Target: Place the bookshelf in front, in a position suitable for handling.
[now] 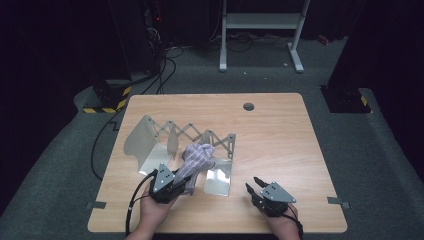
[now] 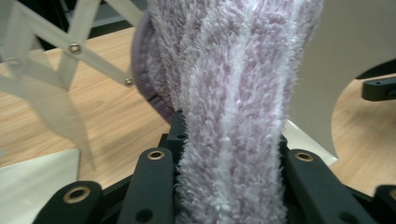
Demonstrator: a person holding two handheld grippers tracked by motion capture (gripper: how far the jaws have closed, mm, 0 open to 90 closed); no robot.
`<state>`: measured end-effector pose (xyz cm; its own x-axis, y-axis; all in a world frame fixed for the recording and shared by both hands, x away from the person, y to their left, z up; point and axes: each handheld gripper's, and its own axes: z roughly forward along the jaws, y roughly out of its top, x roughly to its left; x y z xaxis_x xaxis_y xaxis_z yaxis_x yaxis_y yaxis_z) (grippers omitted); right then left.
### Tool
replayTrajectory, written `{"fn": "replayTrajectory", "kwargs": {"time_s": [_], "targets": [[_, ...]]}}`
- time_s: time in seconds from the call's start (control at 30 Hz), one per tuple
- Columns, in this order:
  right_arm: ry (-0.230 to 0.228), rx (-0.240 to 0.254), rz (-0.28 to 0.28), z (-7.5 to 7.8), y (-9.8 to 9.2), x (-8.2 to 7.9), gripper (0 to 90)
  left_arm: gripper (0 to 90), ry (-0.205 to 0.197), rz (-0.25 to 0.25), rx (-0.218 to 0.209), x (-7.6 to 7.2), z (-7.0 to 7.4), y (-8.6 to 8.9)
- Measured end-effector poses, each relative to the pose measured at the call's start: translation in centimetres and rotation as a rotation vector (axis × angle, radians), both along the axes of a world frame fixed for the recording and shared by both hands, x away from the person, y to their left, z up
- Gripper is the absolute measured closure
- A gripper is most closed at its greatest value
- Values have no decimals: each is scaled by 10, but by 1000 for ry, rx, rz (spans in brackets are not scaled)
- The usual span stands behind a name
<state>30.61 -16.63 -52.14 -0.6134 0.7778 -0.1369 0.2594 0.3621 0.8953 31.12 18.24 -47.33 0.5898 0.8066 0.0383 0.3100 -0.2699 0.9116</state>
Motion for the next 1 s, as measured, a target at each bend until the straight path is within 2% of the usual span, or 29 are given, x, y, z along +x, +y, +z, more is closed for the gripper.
{"fn": "replayTrajectory", "kwargs": {"time_s": [0.37,0.47,0.6,0.8,0.9,1.0], "targets": [[1,0,0,0,0,0,606,665,-2,57,-2,9,0,14],[3,0,-1,0,0,0,607,665,5,46,-12,8,0,14],[3,-1,-1,0,0,1,606,665,16,-22,-10,-1,-1,-2],[-1,-8,4,0,1,0,606,664,32,-136,32,-10,-8,-41],[-2,-8,5,0,2,0,607,665,62,-162,71,-5,-18,-56],[0,-4,5,0,1,0,606,665,107,-159,106,4,-30,-61]]}}
